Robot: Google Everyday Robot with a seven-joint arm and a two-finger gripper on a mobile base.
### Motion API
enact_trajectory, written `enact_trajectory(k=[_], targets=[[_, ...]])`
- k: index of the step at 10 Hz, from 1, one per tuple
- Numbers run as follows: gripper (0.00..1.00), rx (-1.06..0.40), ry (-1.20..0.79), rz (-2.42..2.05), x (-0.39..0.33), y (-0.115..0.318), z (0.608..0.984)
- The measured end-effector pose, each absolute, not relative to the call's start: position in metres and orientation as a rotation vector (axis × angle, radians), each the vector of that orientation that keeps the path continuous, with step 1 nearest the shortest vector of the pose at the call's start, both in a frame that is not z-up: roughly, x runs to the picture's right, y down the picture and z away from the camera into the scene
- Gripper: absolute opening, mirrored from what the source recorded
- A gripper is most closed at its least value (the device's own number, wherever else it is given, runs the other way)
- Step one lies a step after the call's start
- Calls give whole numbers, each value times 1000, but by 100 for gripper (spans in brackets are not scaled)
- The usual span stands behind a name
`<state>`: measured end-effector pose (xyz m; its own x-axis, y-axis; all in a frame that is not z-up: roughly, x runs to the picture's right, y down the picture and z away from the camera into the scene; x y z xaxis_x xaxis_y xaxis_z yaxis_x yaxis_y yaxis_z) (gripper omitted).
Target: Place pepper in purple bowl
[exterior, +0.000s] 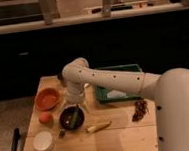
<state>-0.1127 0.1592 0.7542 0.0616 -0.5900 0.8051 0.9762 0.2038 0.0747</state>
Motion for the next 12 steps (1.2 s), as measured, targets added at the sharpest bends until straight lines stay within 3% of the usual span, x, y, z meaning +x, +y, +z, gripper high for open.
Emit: enact_trajectory(k=[12], targets=[[80,-582,-835,-1291,-113,159,754]])
